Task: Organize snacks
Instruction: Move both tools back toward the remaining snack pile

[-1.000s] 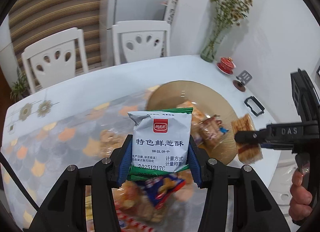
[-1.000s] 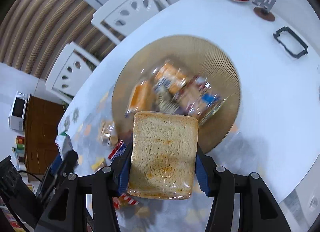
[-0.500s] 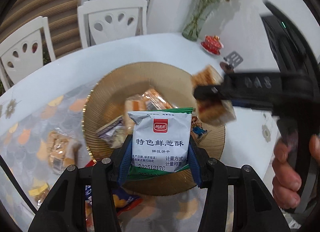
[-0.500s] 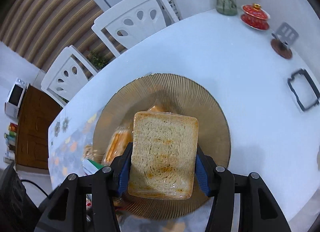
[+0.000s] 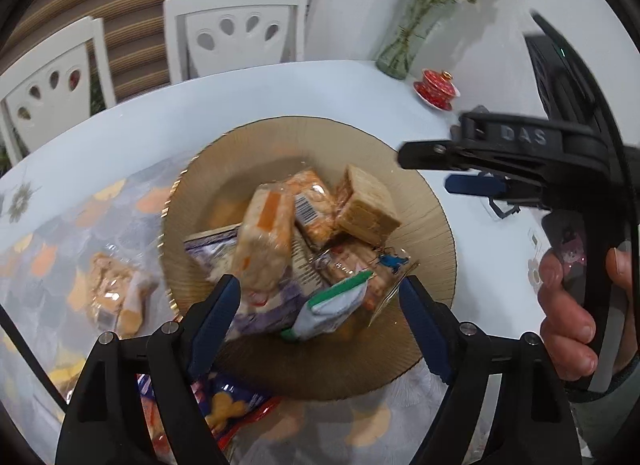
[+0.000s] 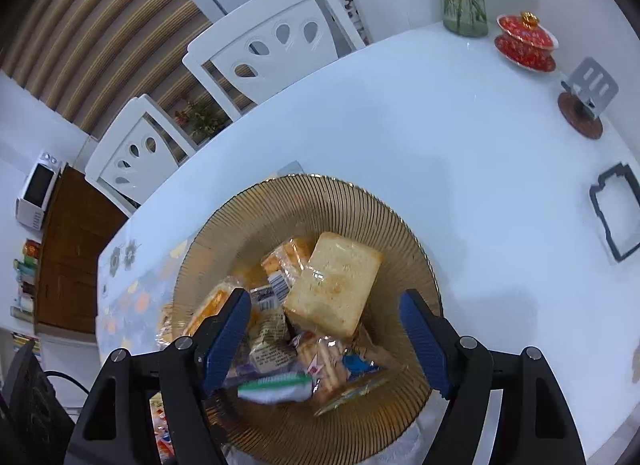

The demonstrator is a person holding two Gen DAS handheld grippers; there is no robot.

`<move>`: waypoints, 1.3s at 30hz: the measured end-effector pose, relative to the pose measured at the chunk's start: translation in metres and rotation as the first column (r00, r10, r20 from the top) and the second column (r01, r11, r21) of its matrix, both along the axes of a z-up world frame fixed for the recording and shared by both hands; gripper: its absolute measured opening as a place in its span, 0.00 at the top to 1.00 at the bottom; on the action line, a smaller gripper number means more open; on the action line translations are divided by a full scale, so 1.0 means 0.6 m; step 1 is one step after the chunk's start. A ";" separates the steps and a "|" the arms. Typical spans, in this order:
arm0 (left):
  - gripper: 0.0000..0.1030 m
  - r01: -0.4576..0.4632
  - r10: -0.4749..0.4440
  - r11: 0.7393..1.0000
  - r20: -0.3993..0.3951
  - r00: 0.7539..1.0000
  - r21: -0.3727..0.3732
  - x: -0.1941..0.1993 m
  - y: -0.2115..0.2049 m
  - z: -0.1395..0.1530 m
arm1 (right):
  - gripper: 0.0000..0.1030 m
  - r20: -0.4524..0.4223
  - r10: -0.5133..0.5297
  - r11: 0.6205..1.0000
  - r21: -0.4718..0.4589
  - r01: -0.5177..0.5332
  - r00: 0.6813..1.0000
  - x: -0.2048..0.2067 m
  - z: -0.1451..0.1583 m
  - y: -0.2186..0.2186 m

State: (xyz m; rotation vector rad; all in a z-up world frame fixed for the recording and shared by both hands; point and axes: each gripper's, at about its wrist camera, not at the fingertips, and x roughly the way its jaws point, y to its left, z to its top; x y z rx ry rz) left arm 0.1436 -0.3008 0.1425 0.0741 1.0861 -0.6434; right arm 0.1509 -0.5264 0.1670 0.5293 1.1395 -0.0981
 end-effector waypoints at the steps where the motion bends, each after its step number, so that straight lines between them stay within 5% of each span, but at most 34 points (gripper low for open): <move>1: 0.22 -0.016 0.016 1.000 0.003 1.000 -0.002 -0.004 0.014 0.004 | 0.27 0.001 0.000 1.000 0.003 0.000 1.000 -0.005 0.002 0.001; 14: 0.22 -0.252 0.253 0.967 0.020 0.967 -0.022 -0.020 0.208 0.034 | 0.27 0.008 0.146 0.989 0.012 -0.146 0.989 -0.042 0.027 0.122; 27: 0.22 -0.481 0.481 0.877 0.013 0.877 0.011 -0.073 0.413 0.024 | 0.27 -0.030 0.386 0.920 0.089 -0.382 0.922 -0.078 0.003 0.324; 32: 0.22 -0.518 0.517 0.855 -0.059 0.854 0.007 -0.095 0.460 -0.014 | 0.27 -0.066 0.458 0.885 0.123 -0.448 0.886 -0.092 -0.025 0.387; 39: 0.22 -0.481 0.462 0.876 -0.235 0.855 -0.026 -0.122 0.460 -0.086 | 0.27 -0.170 0.488 0.870 0.169 -0.463 0.856 -0.114 -0.091 0.433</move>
